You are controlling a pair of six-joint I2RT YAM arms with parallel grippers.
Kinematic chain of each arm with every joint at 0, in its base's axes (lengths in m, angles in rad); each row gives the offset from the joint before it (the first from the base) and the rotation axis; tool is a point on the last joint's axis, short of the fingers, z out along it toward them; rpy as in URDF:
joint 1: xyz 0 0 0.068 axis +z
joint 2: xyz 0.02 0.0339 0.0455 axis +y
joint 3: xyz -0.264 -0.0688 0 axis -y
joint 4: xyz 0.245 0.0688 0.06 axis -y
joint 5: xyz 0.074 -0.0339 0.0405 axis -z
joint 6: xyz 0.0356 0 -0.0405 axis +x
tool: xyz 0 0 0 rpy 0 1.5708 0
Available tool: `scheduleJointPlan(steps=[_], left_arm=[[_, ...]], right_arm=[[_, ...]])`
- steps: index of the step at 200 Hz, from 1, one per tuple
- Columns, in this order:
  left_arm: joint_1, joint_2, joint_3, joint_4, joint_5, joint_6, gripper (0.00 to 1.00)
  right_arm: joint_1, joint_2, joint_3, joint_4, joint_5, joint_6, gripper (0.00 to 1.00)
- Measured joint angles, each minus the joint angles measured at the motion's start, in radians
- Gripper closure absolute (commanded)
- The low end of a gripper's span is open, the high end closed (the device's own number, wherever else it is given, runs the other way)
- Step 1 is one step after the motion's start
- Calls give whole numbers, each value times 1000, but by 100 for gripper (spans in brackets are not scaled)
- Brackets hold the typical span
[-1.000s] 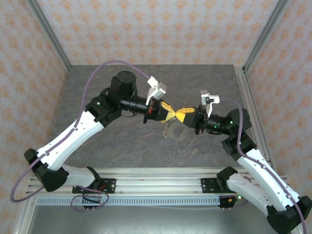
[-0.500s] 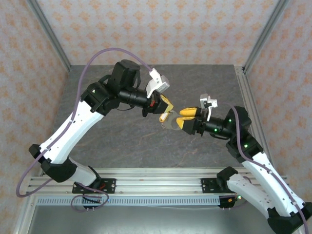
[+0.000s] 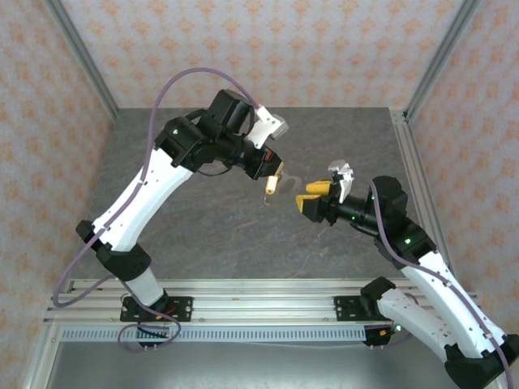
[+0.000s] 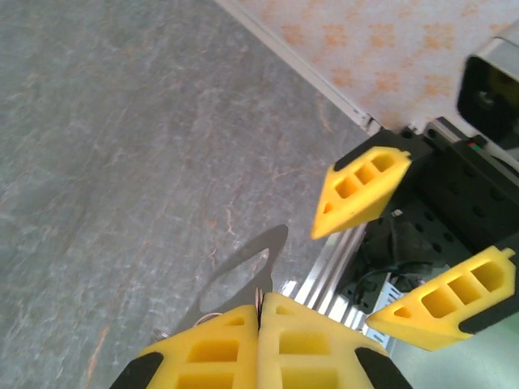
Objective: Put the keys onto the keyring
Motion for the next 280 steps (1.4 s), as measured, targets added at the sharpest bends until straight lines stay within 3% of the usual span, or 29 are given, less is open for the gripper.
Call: scheduleJointPlan(steps=[41,108,190,208,280], left_arm=[[1,-5,-31,22,-66,-95,100],[1,-24,-92,114,-114,-256,100],[1,-92,-169,208,-82,-325,100],[1,-93,-170,209,-76,-326,100],[1,-95,-189,232,-72,-325,100]], right_arm=[[0,3,0,15,5,-6,46],[36,75,-53,212,-4,77,40],[50,179,-53,386,-32,127,40],[52,201,-53,414,-43,137,46],[61,226,-52,463,-66,153,86]])
